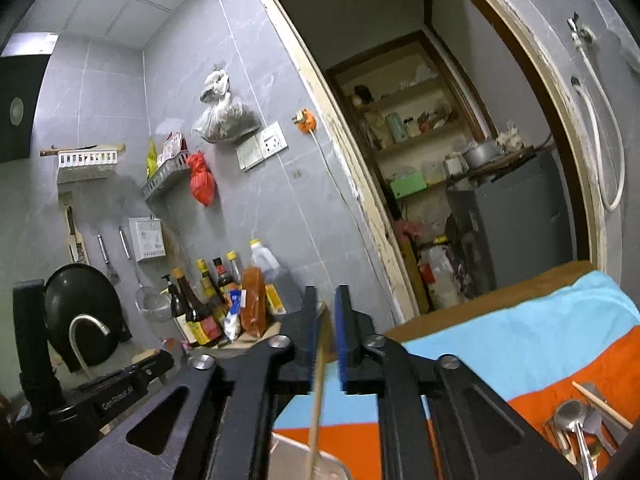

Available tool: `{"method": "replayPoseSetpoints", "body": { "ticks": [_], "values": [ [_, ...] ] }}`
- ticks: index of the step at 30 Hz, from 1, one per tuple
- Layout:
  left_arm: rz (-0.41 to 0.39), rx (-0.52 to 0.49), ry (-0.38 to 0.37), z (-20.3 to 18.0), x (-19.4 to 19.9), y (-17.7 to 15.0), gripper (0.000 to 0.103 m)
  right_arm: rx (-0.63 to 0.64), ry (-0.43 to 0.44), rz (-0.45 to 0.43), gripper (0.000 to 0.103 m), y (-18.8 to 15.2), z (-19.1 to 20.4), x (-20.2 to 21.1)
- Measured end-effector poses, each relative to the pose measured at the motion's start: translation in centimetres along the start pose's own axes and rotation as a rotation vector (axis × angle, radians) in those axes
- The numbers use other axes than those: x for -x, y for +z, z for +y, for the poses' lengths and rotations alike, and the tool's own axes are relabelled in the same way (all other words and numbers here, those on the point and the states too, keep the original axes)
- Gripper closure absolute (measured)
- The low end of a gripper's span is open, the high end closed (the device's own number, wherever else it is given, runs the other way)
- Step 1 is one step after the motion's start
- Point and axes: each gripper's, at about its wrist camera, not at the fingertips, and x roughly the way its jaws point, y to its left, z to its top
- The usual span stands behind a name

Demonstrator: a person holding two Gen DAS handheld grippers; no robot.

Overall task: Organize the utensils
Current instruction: 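Lift the spoon and chopstick and lower both into the white caddy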

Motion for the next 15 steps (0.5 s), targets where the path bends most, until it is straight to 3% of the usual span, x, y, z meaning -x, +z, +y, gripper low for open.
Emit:
{"method": "replayPoseSetpoints", "body": {
  "ticks": [1,3,8,11,13,15],
  "values": [
    [0.019,0.012,-0.014,0.1,0.0,0.0,0.084,-0.011,0.000,0.012,0.076,0.0,-0.4,0.2],
    [0.029,0.033,-0.026,0.3,0.2,-0.2,0.060,-0.026,0.004,0.021,0.072,0.1,-0.9,0.5],
    [0.019,0.048,-0.047,-0.2,1.4,0.3,0.042,-0.012,0.000,0.039,0.064,0.8,-1.5,1.8],
    [0.009,0.036,-0.069,-1.2,2.5,0.4,0.025,0.004,-0.020,0.049,0.049,1.9,-2.2,3.5],
    [0.003,0.017,-0.096,-2.4,3.3,0.5,0.020,0.029,-0.038,0.053,0.039,2.7,-2.6,4.7],
    [0.002,0.002,-0.120,-3.5,4.1,0.5,0.009,0.050,-0.055,0.060,0.030,3.5,-3.1,6.1]
  ]
}}
